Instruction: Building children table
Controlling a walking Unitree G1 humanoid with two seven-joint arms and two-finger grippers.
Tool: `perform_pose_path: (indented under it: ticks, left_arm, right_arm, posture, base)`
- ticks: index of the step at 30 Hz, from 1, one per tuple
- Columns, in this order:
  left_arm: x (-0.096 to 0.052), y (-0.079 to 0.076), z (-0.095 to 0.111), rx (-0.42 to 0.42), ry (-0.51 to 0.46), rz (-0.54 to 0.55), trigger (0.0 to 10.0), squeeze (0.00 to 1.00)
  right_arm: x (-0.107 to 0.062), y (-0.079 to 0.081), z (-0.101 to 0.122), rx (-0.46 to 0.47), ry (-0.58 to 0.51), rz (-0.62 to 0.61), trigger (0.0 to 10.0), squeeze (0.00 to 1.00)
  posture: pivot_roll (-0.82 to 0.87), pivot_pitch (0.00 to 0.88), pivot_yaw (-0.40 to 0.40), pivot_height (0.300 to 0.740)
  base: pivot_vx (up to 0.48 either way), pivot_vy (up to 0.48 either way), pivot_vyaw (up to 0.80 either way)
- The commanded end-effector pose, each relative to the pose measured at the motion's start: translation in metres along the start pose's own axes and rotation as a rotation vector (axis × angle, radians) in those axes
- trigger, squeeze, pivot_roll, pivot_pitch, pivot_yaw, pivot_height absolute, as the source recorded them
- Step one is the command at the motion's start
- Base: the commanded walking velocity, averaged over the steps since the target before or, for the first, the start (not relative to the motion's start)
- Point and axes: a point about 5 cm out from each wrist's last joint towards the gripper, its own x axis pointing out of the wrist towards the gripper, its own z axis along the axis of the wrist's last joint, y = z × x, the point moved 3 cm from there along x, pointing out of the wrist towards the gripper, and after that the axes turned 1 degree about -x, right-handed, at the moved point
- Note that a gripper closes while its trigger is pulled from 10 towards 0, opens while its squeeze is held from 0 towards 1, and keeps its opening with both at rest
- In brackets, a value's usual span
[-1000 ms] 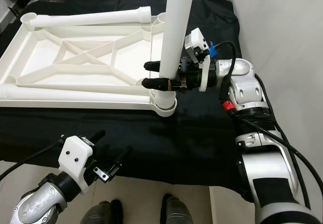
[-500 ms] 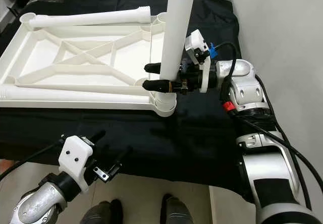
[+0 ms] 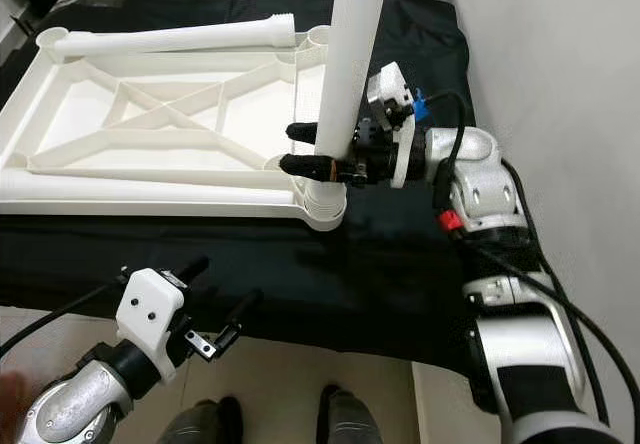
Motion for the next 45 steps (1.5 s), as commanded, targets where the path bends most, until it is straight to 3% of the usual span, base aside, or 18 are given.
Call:
perform_pose_path:
  ticks: [1, 23, 45]
  left_arm:
    - [-0.003, 0.0, -0.004, 0.0, 0.024, -0.004, 10.0, 0.0]
    - [-0.002, 0.001, -0.004, 0.0, 0.02, -0.001, 10.0, 0.0]
    - [-0.001, 0.001, -0.004, 0.0, 0.018, 0.003, 10.0, 0.0]
  right_arm:
    - [0.003, 0.011, -0.029, 0.095, 0.069, 0.006, 10.0, 0.0]
    - [0.005, 0.026, -0.032, 0.103, 0.114, -0.122, 10.0, 0.0]
    - [0.005, 0.017, -0.036, 0.131, 0.159, -0.298, 10.0, 0.0]
  posture:
    - [0.01, 0.292, 0.012, 0.74]
    - [-0.01, 0.291, 0.01, 0.74]
    - [-0.01, 0.293, 0.005, 0.74]
  base:
    - [0.0, 0.0, 0.0]
    - [0.0, 0.0, 0.0]
    - [0.0, 0.0, 0.0]
